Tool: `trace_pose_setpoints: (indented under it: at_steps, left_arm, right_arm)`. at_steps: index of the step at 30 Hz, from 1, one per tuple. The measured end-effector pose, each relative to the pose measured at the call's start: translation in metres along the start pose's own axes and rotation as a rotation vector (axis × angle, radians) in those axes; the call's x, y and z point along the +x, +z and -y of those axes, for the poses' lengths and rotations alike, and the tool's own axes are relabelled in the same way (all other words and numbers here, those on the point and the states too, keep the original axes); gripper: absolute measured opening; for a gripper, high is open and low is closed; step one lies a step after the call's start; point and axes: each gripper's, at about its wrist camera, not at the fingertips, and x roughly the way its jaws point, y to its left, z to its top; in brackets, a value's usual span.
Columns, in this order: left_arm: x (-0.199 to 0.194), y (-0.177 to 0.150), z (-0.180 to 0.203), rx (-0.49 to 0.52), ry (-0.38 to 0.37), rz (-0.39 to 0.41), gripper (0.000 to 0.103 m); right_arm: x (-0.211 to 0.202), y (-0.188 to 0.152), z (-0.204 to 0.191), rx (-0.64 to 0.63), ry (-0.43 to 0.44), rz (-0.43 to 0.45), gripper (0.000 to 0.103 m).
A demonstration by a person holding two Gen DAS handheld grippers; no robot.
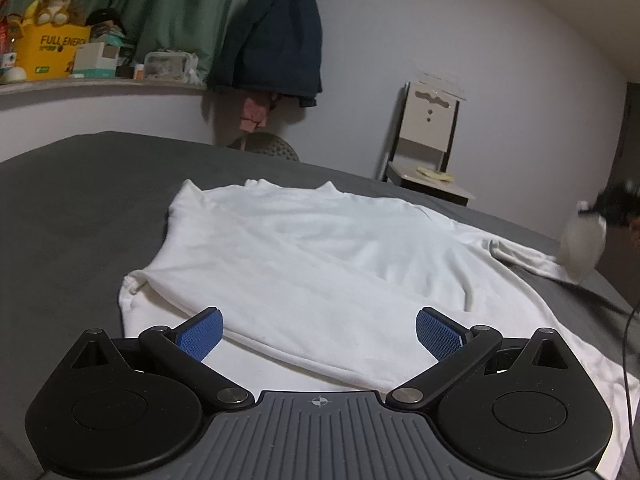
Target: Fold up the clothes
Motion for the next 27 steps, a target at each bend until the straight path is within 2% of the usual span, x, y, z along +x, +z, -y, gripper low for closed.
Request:
trace_pose_setpoints:
  at_steps: [3,6,9,12,15,18,21,24,27]
  left_arm:
    - [-0.007,0.005,-0.006,-0.044,-0.011,0.020,0.103]
    - [-0.015,0.012,-0.013,-0.086,-0.010,0.047,0.103]
    - [-0.024,0.018,-0.021,-0.110,0.016,0.075,0.103]
    - [-0.031,0.022,-0.035,-0.160,0.012,0.092,0.103]
    - [-0.036,0.025,-0.053,-0.222,-0.044,0.112,0.103]
    - [-0.043,0.029,-0.077,-0.281,-0.149,0.163,0.103]
    - [-0.050,0.027,-0.103,-0.407,-0.211,0.222,0.103]
    - [-0.045,0.025,-0.117,-0.471,-0.228,0.220,0.103]
    - [-0.031,0.024,-0.114,-0.454,-0.250,0.159,0.103]
  right_arm:
    - [-0.014,0.000,-0.081,-0.064,0.183,0.004,0.006]
    - [-0.024,-0.014,-0.165,-0.120,0.359,-0.015,0.006]
    - [-0.033,-0.048,-0.236,-0.166,0.507,-0.060,0.006]
    - [-0.031,-0.102,-0.291,-0.189,0.605,-0.143,0.006]
    - [-0.016,-0.161,-0.319,-0.237,0.593,-0.221,0.006]
    - [0.001,-0.219,-0.343,-0.291,0.558,-0.295,0.005]
    - [-0.002,-0.265,-0.362,-0.394,0.516,-0.321,0.006]
    - [-0.011,-0.304,-0.380,-0.500,0.479,-0.334,0.006]
    - [-0.019,-0.325,-0.395,-0.546,0.493,-0.337,0.006]
